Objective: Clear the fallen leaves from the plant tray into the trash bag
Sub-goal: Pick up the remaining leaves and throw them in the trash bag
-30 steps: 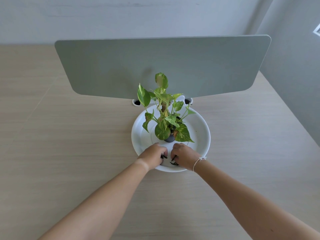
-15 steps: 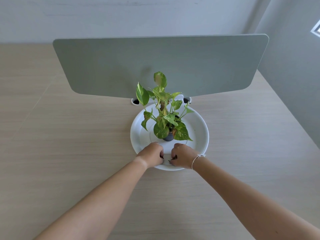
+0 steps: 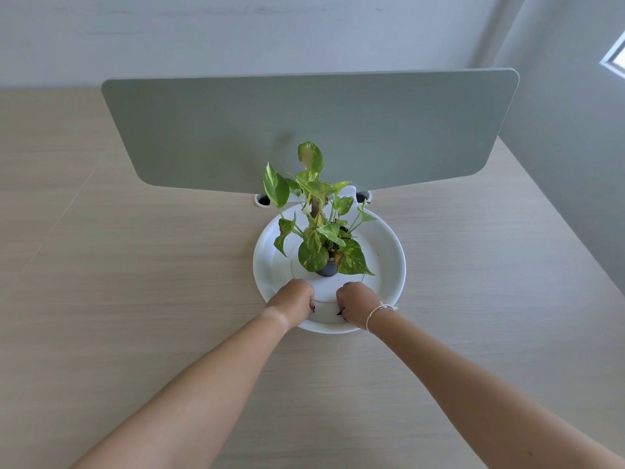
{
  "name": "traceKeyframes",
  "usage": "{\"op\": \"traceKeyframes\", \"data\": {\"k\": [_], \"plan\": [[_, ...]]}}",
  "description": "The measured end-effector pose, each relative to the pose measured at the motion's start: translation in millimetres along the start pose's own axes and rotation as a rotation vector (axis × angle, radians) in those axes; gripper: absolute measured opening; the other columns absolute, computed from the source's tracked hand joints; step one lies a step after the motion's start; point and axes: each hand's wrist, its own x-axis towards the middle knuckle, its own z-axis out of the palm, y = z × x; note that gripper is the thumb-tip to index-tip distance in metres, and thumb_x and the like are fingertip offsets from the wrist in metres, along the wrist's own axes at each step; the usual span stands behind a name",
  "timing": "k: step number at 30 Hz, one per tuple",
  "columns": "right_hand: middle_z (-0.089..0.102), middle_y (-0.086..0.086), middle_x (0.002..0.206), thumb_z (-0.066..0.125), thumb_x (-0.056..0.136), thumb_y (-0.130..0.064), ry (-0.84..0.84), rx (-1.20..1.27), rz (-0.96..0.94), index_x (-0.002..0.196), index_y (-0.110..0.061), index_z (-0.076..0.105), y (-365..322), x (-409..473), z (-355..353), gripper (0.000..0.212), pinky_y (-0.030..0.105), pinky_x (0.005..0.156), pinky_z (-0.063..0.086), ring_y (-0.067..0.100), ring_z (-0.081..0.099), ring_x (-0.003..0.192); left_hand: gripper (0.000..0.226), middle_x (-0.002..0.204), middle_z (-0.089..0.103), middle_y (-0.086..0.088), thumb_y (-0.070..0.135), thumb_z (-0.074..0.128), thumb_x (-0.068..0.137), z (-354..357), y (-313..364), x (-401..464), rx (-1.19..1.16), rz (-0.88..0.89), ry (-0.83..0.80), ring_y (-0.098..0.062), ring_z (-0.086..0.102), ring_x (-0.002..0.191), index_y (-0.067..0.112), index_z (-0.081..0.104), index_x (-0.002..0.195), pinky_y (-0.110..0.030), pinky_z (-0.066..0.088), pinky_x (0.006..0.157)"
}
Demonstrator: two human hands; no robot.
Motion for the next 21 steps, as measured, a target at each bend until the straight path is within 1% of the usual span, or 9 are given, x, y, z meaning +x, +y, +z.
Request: {"op": "traceKeyframes", "data": {"k": [3, 6, 8, 11, 14, 15, 17, 19, 21], "plan": [[0.064, 0.018, 0.118, 0.047, 0.089, -0.001, -0.003, 0.006, 0.025, 0.088, 0.000, 0.064, 1.5, -1.5, -4.4, 0.017, 0.032, 0.078, 0.046, 0.030, 0.059, 0.107, 0.020, 0.111, 0.065, -0.017, -0.005, 0.050, 0.085, 0.4, -1.8, -1.1, -0.034, 0.004, 0.013, -0.034, 0.062, 0.099, -0.002, 0.069, 0.093, -0.032, 0.050, 0.081], [0.068, 0.018, 0.114, 0.047, 0.088, 0.000, 0.021, 0.100, 0.057, 0.102, 0.003, 0.067, 7.3, -4.7, -9.4, 0.025, 0.032, 0.081, 0.049, 0.027, 0.061, 0.101, 0.018, 0.107, 0.066, -0.017, -0.005, 0.051, 0.083, -0.9, -2.2, -1.6, -0.080, 0.006, 0.025, -0.033, 0.063, 0.097, -0.002, 0.069, 0.089, -0.030, 0.049, 0.076], [0.068, 0.018, 0.113, 0.046, 0.086, 0.002, 0.042, 0.204, 0.088, 0.101, 0.002, 0.068, 12.5, -6.1, -12.1, 0.026, 0.033, 0.085, 0.053, 0.029, 0.060, 0.104, 0.018, 0.101, 0.066, -0.016, -0.005, 0.052, 0.082, -2.3, -2.4, -0.7, -0.100, 0.002, 0.026, -0.031, 0.063, 0.092, 0.003, 0.067, 0.079, -0.029, 0.047, 0.072], [0.065, 0.017, 0.102, 0.047, 0.087, -0.001, 0.033, 0.320, 0.154, 0.086, -0.009, 0.063, 19.4, -6.4, -17.4, 0.018, 0.026, 0.074, 0.043, 0.025, 0.057, 0.091, 0.021, 0.091, 0.060, -0.009, -0.005, 0.053, 0.080, -5.2, -4.0, 0.7, -0.149, -0.018, 0.038, -0.024, 0.058, 0.081, 0.011, 0.058, 0.069, -0.027, 0.044, 0.067], [0.054, 0.007, 0.091, 0.053, 0.087, -0.005, 0.007, 0.417, 0.165, 0.063, -0.024, 0.048, 24.4, -8.5, -21.4, 0.031, 0.024, 0.076, 0.041, 0.018, 0.049, 0.086, 0.018, 0.099, 0.063, -0.013, -0.005, 0.051, 0.081, -6.4, -4.3, 0.8, -0.175, -0.026, 0.062, -0.028, 0.062, 0.091, 0.004, 0.067, 0.082, -0.028, 0.046, 0.070], [0.057, 0.008, 0.092, 0.052, 0.087, -0.004, -0.002, 0.404, 0.160, 0.063, -0.024, 0.051, 23.8, -9.5, -21.5, 0.031, 0.025, 0.078, 0.044, 0.020, 0.051, 0.086, 0.021, 0.105, 0.064, -0.015, -0.006, 0.050, 0.082, -6.2, -3.6, -0.1, -0.177, -0.027, 0.067, -0.030, 0.062, 0.096, 0.001, 0.068, 0.090, -0.028, 0.046, 0.072], [0.066, 0.016, 0.102, 0.048, 0.087, -0.001, 0.005, 0.315, 0.150, 0.084, -0.009, 0.068, 19.0, -10.5, -20.6, 0.022, 0.030, 0.087, 0.052, 0.028, 0.060, 0.097, 0.030, 0.114, 0.063, -0.017, -0.008, 0.047, 0.084, -3.5, -2.5, -1.9, -0.175, -0.020, 0.052, -0.032, 0.061, 0.103, 0.002, 0.068, 0.102, -0.028, 0.047, 0.077], [0.068, 0.015, 0.114, 0.045, 0.087, 0.001, 0.005, 0.228, 0.113, 0.103, -0.001, 0.069, 12.5, -12.0, -17.2, 0.029, 0.035, 0.092, 0.052, 0.029, 0.060, 0.109, 0.034, 0.119, 0.063, -0.017, -0.009, 0.044, 0.087, -1.0, -1.1, -3.7, -0.167, 0.007, 0.022, -0.032, 0.062, 0.105, 0.004, 0.069, 0.106, -0.026, 0.047, 0.080], [0.068, 0.014, 0.117, 0.043, 0.089, 0.001, -0.012, 0.151, 0.082, 0.109, 0.000, 0.068, 8.6, -11.0, -14.0, 0.032, 0.034, 0.092, 0.050, 0.029, 0.060, 0.111, 0.033, 0.120, 0.061, -0.016, -0.007, 0.044, 0.087, -1.0, 0.7, -4.9, -0.128, 0.044, -0.002, -0.031, 0.061, 0.105, 0.004, 0.071, 0.104, -0.026, 0.046, 0.081]]}}
